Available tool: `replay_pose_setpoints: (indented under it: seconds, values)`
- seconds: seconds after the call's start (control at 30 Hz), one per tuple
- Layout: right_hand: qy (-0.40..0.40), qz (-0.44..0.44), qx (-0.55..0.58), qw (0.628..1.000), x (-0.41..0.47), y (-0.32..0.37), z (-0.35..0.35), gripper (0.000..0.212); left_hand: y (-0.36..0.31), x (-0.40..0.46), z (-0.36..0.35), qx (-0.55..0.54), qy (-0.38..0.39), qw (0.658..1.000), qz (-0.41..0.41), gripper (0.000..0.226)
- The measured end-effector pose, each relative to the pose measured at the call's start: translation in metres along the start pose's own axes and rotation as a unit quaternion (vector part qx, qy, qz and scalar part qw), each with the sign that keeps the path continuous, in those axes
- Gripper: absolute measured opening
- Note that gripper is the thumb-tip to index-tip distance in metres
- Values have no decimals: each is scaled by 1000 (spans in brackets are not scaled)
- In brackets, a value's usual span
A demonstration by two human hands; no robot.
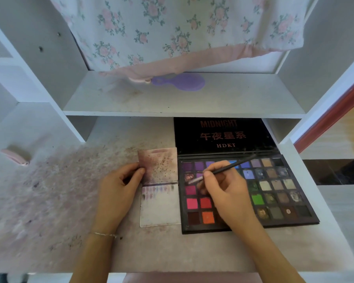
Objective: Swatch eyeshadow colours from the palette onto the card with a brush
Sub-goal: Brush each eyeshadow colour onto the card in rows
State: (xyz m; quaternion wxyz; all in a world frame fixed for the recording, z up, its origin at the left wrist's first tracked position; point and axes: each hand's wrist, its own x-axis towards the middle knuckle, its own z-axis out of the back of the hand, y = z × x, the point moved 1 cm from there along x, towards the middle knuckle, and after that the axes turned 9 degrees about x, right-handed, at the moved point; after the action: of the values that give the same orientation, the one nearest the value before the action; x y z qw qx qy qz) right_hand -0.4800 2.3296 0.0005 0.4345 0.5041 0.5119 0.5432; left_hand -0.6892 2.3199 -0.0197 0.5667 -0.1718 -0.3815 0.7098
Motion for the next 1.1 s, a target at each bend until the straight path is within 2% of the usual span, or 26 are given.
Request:
replay_pose_setpoints:
  seconds: [0.23, 0.53, 0.73, 1.1]
  values:
    - [96, 0, -64, 993, -7, -5, -34, 16, 2, 0, 0, 4, -1, 1000, -4, 18]
    - [116, -19, -112, 987, -5, -8, -40, 22, 6, 1, -2, -19, -2, 1000, 6, 16]
    - [126, -17, -134, 983, -6, -10, -40, 16, 5, 1, -2, -22, -7, 1000, 14, 16]
    - [148, -18, -161, 976, -6, -11, -40, 18, 4, 0, -2, -21, -7, 1000, 21, 17]
